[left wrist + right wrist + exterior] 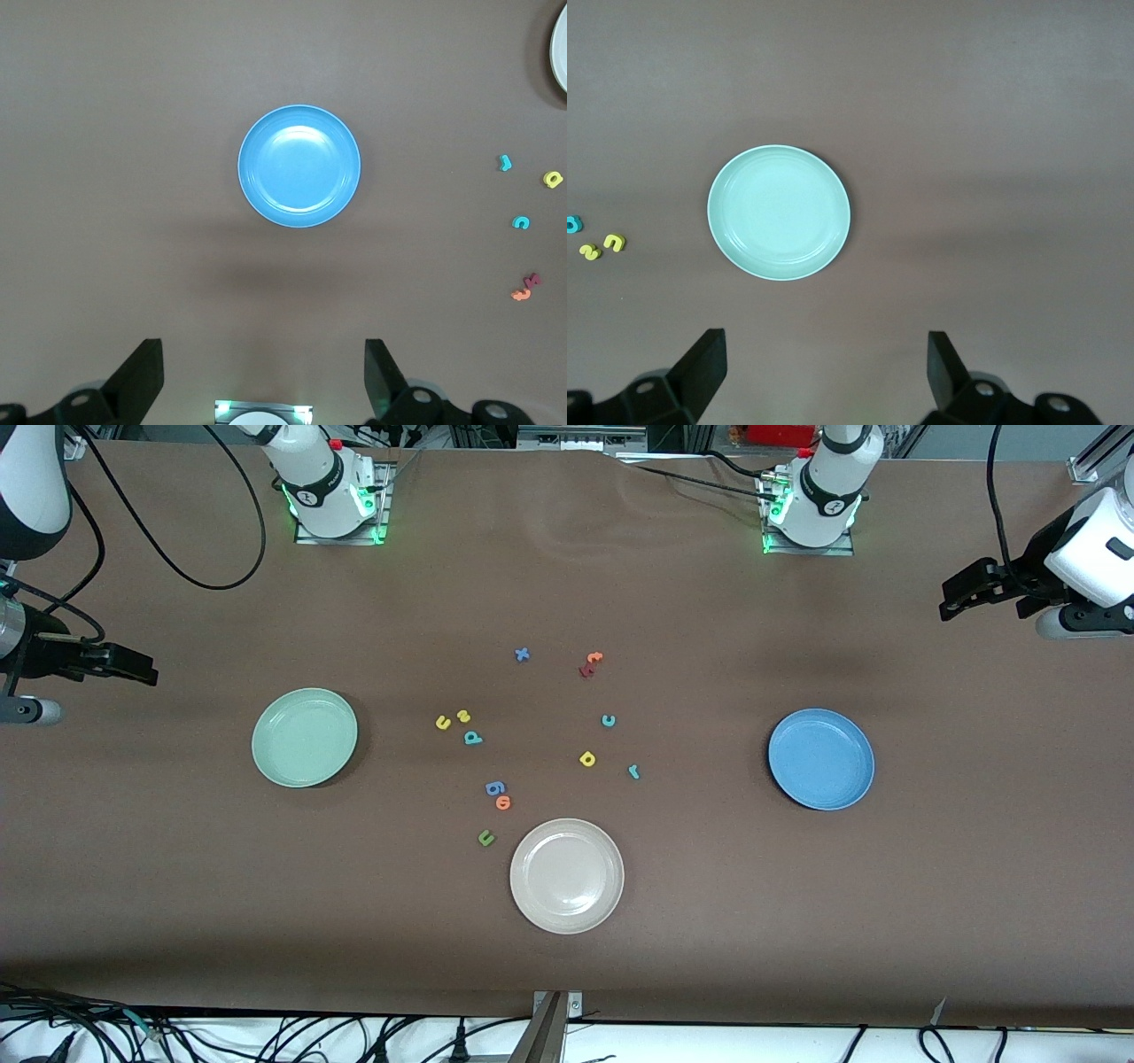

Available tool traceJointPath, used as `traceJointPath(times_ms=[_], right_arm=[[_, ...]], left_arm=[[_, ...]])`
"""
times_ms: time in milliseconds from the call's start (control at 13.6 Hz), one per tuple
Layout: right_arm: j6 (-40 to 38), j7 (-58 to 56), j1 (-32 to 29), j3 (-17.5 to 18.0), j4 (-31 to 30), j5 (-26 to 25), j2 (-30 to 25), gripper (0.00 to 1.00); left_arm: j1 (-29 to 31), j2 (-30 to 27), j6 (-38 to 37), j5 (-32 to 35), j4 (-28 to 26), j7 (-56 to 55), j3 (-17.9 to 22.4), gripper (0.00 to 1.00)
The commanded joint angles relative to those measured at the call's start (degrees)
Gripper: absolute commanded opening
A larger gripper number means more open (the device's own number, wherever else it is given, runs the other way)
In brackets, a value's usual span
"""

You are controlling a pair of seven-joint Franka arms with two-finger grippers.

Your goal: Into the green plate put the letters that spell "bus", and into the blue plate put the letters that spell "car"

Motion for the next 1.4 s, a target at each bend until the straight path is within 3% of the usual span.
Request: traceJointPath(times_ms=[0,515,1325], right_arm=[[0.23,-0.01,-0.22,0.28,-0.48,0.54,-0.44,1.00],[0.23,-0.01,-0.30,0.19,0.05,0.54,-0.44,1.00],[0.23,-0.27,-0.30,0.19,-0.04,0.45,-0.44,1.00]], left_arm=[[0.19,-0.38,-0.02,0.49,-0.52,1.53,0.07,1.00],[1.60,-0.38,-0.28,0.67,-0.61,6.89,0.34,1.00],[0.89,-0.47,-0.37,0.75,-0.35,6.37,-0.54,1.00]])
